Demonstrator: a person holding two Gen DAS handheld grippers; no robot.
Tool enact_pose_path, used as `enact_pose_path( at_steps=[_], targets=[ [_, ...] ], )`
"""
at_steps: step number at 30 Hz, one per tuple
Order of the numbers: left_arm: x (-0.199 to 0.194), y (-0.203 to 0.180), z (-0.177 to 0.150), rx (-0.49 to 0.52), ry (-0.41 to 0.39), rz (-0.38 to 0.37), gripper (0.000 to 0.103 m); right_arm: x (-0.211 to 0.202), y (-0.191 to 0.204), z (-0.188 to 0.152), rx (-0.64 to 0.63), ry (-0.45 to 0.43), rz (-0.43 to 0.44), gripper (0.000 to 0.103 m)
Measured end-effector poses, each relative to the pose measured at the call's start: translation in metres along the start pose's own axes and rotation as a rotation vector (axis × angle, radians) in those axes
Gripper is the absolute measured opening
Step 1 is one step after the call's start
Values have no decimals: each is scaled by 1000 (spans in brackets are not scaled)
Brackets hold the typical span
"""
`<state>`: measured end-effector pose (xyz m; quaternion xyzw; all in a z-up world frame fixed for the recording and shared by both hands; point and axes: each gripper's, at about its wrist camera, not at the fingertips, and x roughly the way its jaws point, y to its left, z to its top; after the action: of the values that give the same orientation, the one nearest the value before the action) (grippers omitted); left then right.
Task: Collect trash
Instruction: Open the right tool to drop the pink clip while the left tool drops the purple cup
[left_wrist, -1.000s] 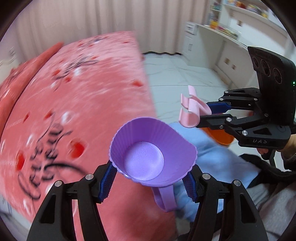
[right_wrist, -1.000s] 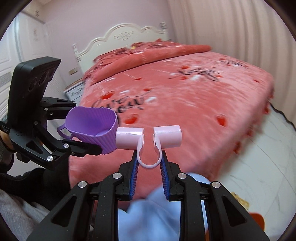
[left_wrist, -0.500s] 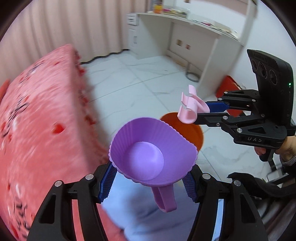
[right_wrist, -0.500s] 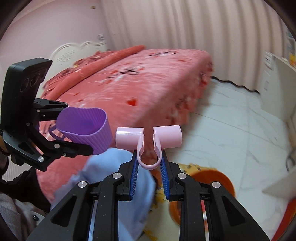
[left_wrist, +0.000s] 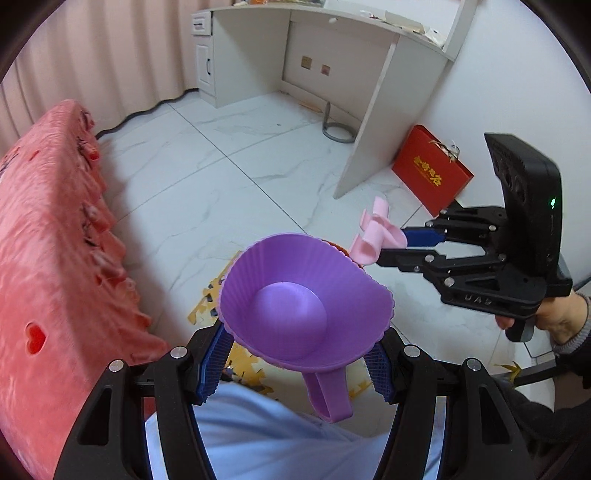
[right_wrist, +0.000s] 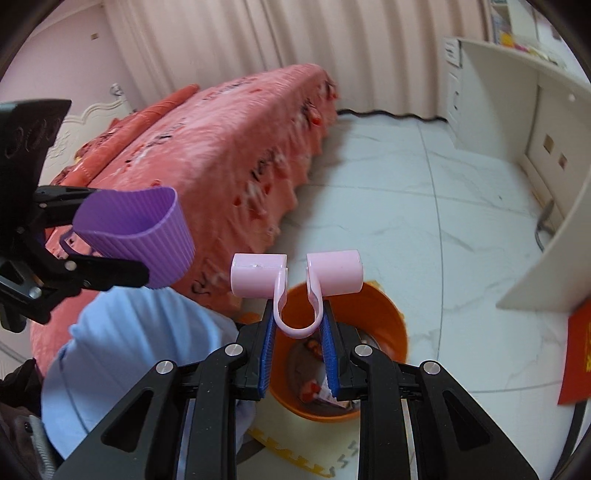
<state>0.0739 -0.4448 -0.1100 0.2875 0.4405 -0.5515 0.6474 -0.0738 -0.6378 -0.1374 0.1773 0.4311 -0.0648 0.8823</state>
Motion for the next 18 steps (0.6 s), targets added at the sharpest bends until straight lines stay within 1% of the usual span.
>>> enact_pose_path(
  at_steps=[5, 12, 14, 15, 18],
  targets=[
    [21, -2, 10, 12, 41, -22, 65, 19, -24, -10, 42, 36, 1, 24],
    [45, -2, 19, 17, 97, -44, 65, 39, -35, -12, 76, 63, 4, 25],
    [48, -4, 19, 20, 108, -47, 65, 43, -39, -14, 84, 75, 0, 31],
    [49, -5, 19, 20, 113, -49, 65, 46, -38, -14, 87, 83, -6, 35],
    [55, -7, 21, 23, 123, -54, 65, 47, -38, -18, 96, 86, -5, 36]
  ],
)
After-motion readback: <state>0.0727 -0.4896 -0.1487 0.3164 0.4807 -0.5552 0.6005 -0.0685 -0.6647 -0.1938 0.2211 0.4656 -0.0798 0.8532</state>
